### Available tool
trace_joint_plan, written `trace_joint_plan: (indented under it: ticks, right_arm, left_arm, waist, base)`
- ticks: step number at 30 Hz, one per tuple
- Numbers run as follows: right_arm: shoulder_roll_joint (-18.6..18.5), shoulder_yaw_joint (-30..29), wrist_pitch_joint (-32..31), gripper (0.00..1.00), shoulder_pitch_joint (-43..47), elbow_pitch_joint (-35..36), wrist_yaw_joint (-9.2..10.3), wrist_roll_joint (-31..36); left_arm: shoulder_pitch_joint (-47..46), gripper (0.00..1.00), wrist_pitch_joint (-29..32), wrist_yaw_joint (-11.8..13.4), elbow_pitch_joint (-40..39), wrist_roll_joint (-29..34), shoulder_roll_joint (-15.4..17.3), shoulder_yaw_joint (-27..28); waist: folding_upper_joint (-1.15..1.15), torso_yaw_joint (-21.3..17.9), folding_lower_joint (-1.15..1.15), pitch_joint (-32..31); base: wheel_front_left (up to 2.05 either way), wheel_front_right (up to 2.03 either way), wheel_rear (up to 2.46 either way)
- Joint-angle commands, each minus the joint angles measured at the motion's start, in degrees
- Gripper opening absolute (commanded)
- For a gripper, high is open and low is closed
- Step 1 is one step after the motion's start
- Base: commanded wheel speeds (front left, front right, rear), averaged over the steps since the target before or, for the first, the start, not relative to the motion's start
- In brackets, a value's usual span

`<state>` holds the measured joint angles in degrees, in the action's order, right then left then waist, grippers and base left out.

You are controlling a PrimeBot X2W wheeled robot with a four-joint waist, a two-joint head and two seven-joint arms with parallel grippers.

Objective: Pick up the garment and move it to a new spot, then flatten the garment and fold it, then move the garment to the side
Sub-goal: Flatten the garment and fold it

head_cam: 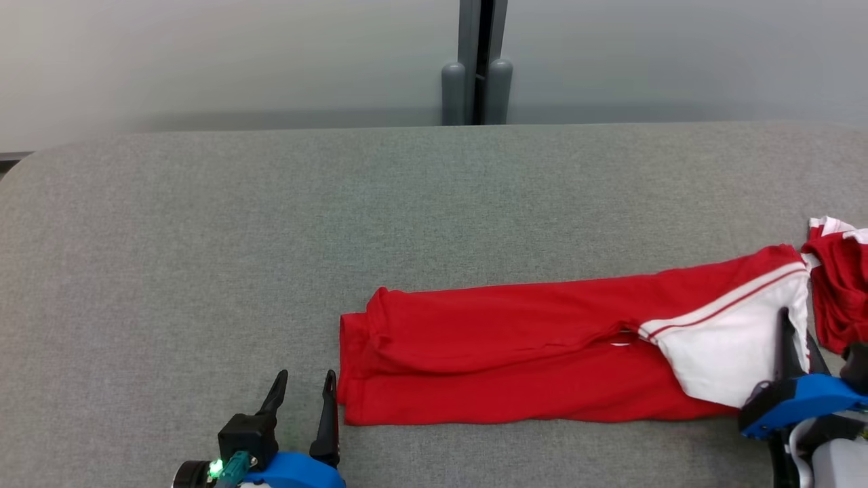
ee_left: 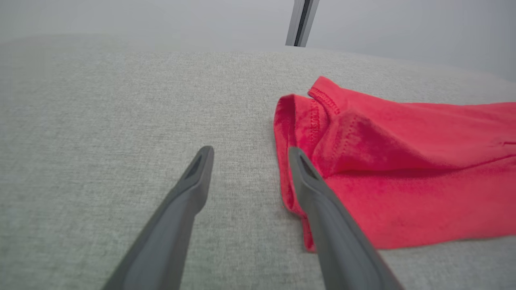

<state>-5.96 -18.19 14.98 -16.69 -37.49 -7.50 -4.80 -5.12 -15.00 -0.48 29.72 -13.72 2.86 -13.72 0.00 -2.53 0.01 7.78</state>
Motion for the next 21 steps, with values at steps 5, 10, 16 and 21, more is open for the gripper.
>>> trace_joint_plan:
  ticks: [5, 10, 16, 21]
  right_arm:
    - [2.2, 9.6, 0.2, 0.00, 2.0, 8.0, 0.01, -3.7]
    - [2.8, 21.6, 0.3, 0.00, 3.1, 12.3, 0.01, -9.7]
    - [2.9, 30.2, 0.3, 0.00, 2.0, 12.1, 0.01, -14.0]
    - [3.0, 34.8, 0.3, 0.00, -0.7, 10.2, 0.01, -18.1]
  left_arm:
    - [0.2, 1.00, -0.2, 0.2, 0.7, -0.5, 0.1, -0.4]
    - [0.8, 1.00, -0.2, -0.1, 1.4, -0.4, 0.1, -1.1]
    - [1.2, 1.00, -0.2, 0.2, 1.5, -1.1, 0.1, -2.0]
    - [1.3, 1.00, -0.2, 0.3, 1.7, -1.3, 0.1, -2.6]
  waist:
    - [0.00, 1.3, -0.01, -0.5]
    - [0.00, 5.2, -0.01, -1.3]
    - [0.00, 10.6, -0.01, -1.8]
    - [0.00, 15.8, -0.01, -1.4]
  base:
    - [0.00, 0.00, 0.00]
    - [0.00, 0.00, 0.00]
    - [0.00, 0.00, 0.00]
    - [0.00, 0.00, 0.00]
